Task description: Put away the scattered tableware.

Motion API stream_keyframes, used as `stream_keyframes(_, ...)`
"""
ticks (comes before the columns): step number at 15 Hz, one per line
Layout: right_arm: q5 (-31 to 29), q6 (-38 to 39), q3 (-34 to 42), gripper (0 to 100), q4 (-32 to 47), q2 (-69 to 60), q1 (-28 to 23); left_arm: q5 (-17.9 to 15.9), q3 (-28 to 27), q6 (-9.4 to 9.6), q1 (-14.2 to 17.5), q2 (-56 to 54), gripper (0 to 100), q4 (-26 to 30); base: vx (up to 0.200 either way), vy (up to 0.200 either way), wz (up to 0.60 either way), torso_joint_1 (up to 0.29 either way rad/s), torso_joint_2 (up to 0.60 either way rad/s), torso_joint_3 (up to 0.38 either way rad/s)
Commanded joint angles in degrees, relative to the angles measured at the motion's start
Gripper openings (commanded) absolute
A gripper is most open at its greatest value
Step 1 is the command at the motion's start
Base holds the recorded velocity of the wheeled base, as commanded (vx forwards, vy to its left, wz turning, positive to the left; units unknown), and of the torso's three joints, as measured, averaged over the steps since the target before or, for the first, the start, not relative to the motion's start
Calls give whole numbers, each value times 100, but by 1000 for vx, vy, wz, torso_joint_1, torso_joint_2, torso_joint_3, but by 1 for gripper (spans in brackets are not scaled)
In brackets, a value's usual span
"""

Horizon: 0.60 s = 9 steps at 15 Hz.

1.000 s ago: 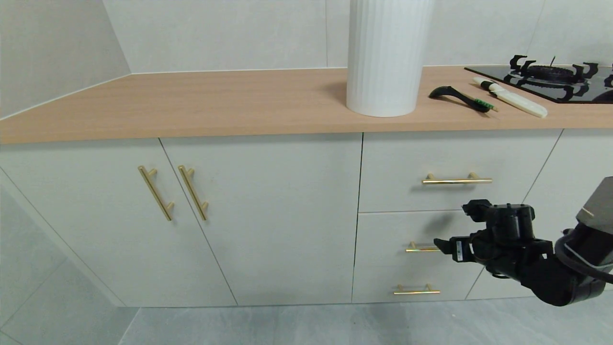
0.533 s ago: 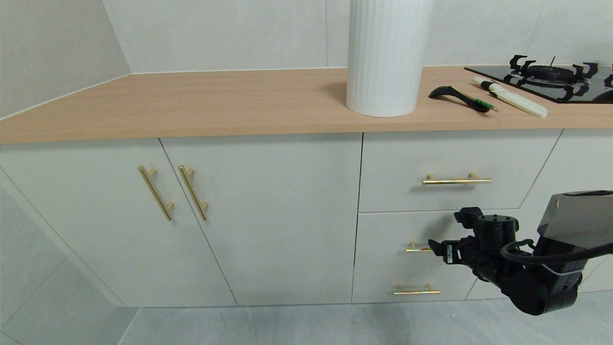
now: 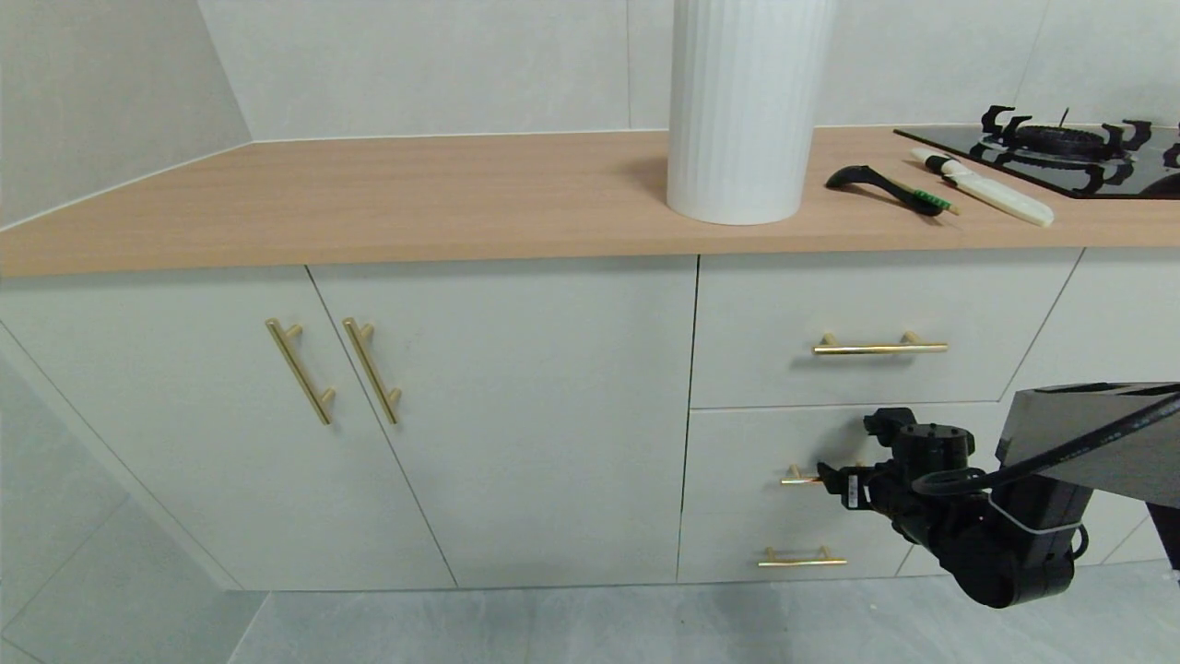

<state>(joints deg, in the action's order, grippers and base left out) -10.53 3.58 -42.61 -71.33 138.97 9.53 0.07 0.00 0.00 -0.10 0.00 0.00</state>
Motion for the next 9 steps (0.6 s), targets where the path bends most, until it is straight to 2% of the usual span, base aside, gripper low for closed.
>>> stream_keyframes(1, -1, -16, 15, 100, 14, 95, 5, 1, 0, 0, 1, 0, 100, -9, 0, 0, 0, 0, 0, 0)
stream_keyframes(9, 7, -24, 86, 100, 49, 95, 5, 1, 0, 0, 1, 0, 100, 0, 0, 0, 0, 0, 0, 0)
